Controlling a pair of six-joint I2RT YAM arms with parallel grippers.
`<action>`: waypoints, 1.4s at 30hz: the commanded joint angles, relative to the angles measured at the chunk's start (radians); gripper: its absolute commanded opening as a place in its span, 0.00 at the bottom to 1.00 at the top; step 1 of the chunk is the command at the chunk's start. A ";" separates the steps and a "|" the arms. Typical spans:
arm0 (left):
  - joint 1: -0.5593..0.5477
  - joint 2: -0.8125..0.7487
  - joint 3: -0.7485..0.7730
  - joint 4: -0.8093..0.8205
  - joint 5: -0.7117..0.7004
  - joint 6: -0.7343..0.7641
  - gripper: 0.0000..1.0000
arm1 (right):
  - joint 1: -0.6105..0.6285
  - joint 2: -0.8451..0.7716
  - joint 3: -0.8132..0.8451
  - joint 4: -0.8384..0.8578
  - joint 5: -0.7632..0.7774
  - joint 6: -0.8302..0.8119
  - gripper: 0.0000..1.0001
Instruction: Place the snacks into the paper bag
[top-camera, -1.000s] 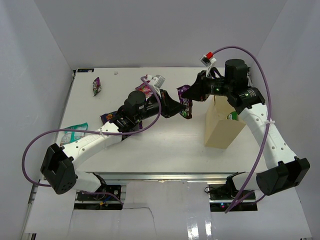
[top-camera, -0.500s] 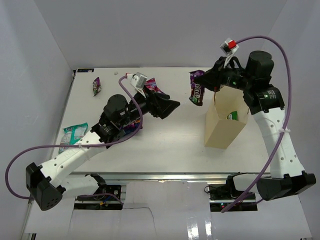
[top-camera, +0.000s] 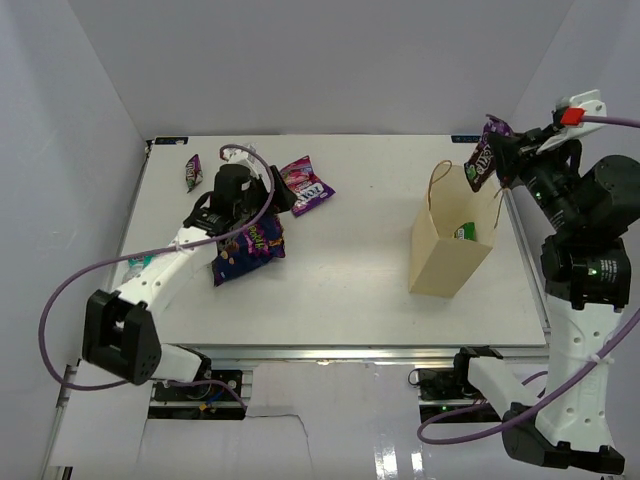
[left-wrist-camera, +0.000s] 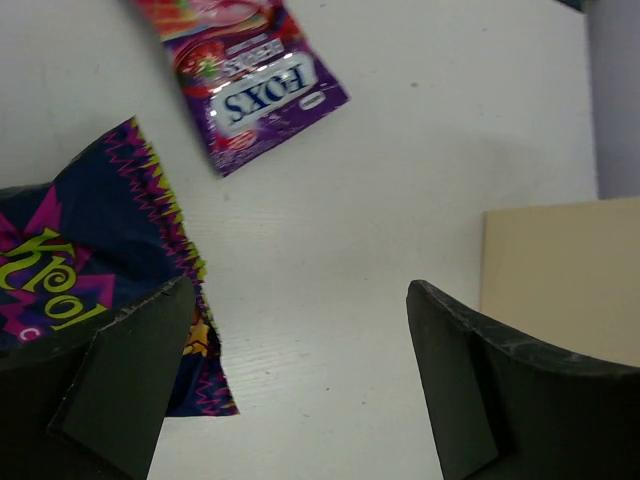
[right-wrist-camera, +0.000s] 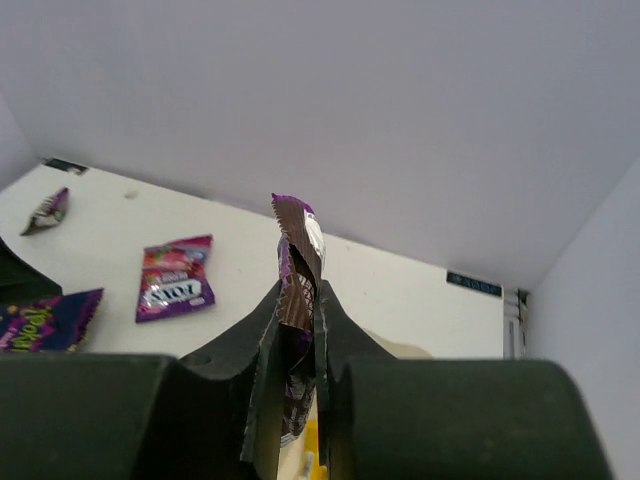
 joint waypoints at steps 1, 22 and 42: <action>0.040 0.080 0.098 -0.089 -0.001 -0.066 0.97 | -0.007 0.003 -0.110 -0.006 0.154 -0.068 0.08; 0.093 0.891 0.789 -0.276 -0.039 -0.086 0.83 | -0.008 -0.055 -0.261 -0.022 -0.036 -0.221 0.98; 0.136 0.938 0.832 -0.109 0.353 0.022 0.06 | -0.008 -0.124 -0.244 -0.029 -0.344 -0.322 1.00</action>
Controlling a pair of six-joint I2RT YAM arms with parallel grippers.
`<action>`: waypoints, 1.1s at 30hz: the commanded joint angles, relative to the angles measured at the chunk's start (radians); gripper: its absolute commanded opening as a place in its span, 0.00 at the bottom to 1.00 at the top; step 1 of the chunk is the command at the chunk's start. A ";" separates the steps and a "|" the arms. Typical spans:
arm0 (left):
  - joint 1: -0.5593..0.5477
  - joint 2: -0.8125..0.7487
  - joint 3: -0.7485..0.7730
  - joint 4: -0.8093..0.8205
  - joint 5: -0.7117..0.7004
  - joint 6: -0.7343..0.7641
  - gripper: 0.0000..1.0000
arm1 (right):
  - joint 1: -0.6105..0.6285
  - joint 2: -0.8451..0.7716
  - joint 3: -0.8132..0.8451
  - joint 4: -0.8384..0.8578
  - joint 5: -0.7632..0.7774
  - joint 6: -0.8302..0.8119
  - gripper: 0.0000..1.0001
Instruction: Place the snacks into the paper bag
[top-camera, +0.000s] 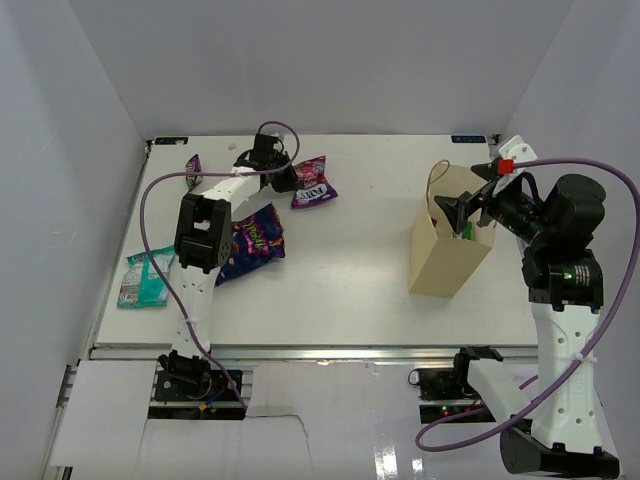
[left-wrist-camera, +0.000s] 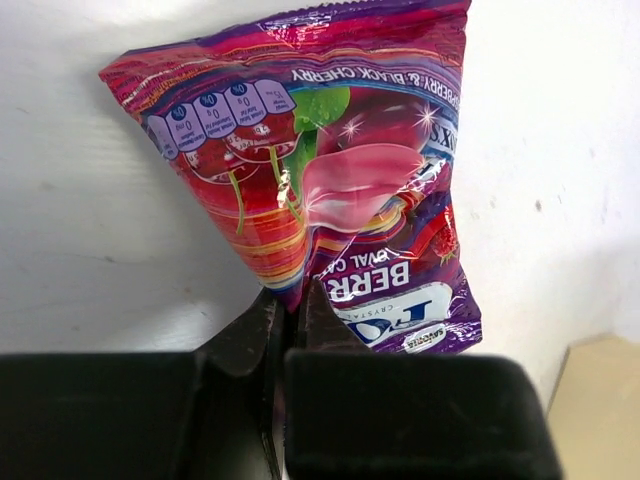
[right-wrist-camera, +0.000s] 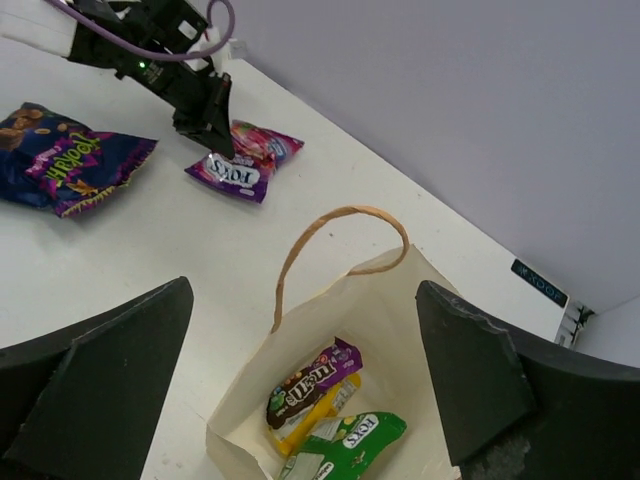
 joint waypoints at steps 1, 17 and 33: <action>-0.001 -0.131 -0.071 0.117 0.169 0.043 0.05 | -0.004 -0.019 0.060 0.036 -0.091 -0.008 0.95; -0.038 -0.797 -0.681 0.542 0.431 -0.095 0.00 | 0.115 0.340 0.396 0.085 -0.194 0.541 0.85; -0.107 -1.167 -0.872 0.567 0.388 -0.165 0.00 | 0.501 0.551 0.326 0.136 0.025 0.713 0.88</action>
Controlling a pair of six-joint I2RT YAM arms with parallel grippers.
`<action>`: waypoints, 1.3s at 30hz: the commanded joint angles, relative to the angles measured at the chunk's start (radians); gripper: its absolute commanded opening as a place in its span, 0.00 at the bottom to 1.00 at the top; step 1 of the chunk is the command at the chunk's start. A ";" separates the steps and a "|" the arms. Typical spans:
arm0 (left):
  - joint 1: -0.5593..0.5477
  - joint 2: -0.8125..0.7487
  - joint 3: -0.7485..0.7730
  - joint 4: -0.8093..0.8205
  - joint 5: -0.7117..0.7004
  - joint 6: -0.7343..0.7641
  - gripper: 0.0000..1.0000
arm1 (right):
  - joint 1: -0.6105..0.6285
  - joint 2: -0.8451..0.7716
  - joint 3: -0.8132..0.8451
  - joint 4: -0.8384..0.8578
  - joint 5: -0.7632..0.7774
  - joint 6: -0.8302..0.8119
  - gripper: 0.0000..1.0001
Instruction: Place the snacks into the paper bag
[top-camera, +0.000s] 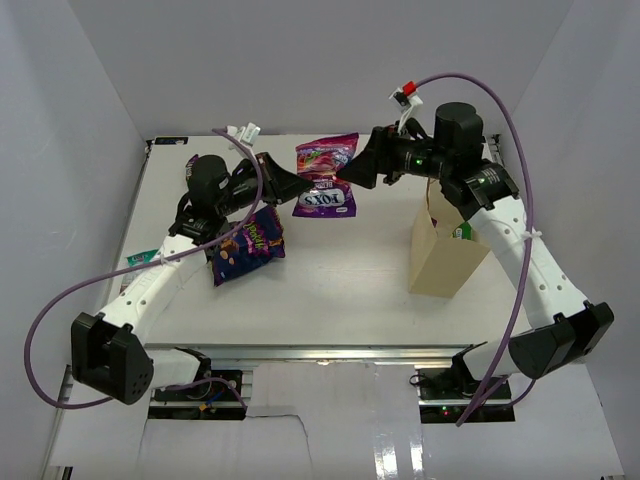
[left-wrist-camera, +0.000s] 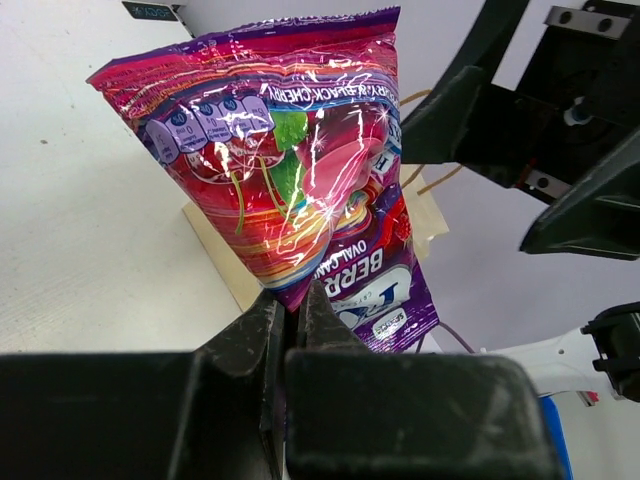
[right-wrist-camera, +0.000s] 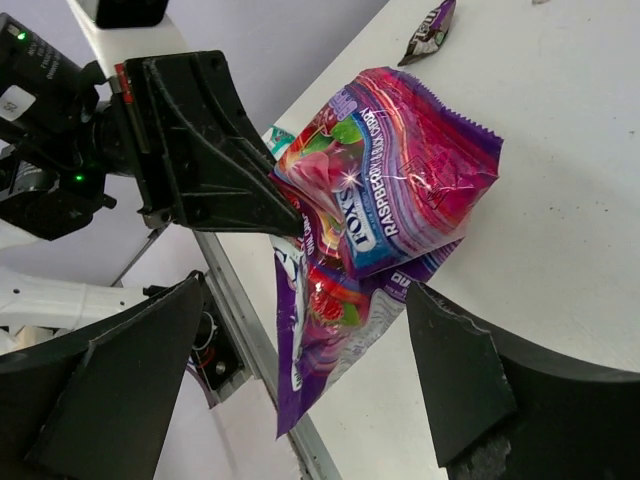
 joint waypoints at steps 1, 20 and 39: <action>-0.010 -0.072 -0.021 0.041 0.003 -0.028 0.00 | 0.032 0.016 -0.012 0.055 0.038 0.026 0.88; -0.033 -0.156 -0.041 0.049 0.035 -0.065 0.01 | 0.061 0.165 0.028 0.123 0.019 0.055 0.82; -0.033 -0.207 -0.127 0.069 -0.025 -0.082 0.60 | 0.033 0.162 -0.025 0.479 -0.315 0.232 0.10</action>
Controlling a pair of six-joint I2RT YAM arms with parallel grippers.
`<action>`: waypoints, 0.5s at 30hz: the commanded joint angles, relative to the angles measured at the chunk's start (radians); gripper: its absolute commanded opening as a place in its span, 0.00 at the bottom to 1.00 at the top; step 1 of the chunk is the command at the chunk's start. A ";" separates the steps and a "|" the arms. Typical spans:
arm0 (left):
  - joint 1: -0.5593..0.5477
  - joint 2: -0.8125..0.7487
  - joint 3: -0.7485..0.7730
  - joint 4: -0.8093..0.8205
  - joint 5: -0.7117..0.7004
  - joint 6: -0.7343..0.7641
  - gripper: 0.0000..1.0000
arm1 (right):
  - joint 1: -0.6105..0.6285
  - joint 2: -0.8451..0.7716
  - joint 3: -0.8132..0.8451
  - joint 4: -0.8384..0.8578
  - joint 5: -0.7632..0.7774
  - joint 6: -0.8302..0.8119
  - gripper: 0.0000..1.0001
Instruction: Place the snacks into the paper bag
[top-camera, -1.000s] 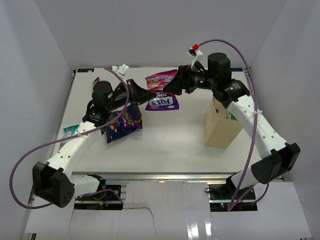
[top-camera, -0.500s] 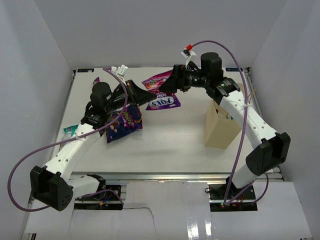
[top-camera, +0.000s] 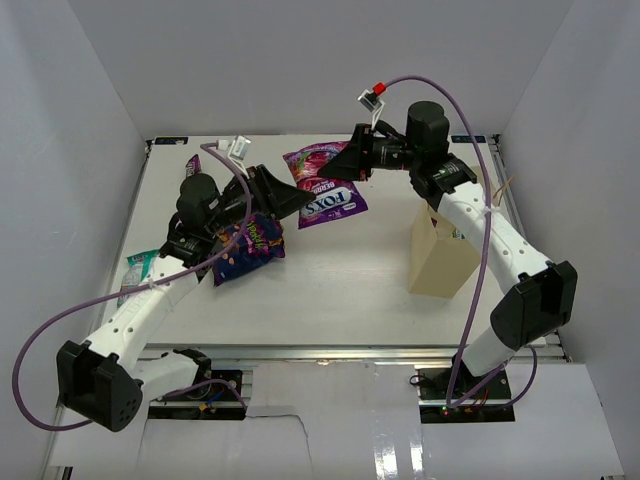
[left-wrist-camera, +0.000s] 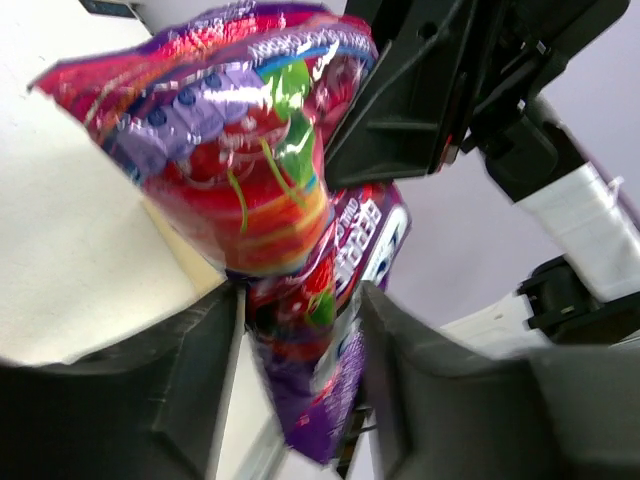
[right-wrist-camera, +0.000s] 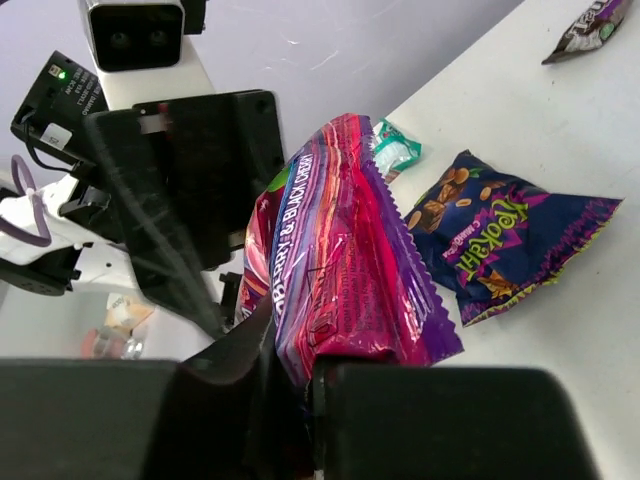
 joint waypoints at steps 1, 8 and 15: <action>-0.010 -0.090 -0.029 0.028 -0.053 0.012 0.72 | -0.019 -0.035 0.027 0.121 -0.059 0.004 0.08; -0.009 -0.184 0.014 -0.258 -0.295 0.204 0.95 | -0.165 -0.150 0.093 0.002 -0.030 -0.181 0.08; -0.007 -0.161 0.016 -0.633 -0.599 0.275 0.96 | -0.349 -0.369 0.130 -0.183 0.117 -0.459 0.08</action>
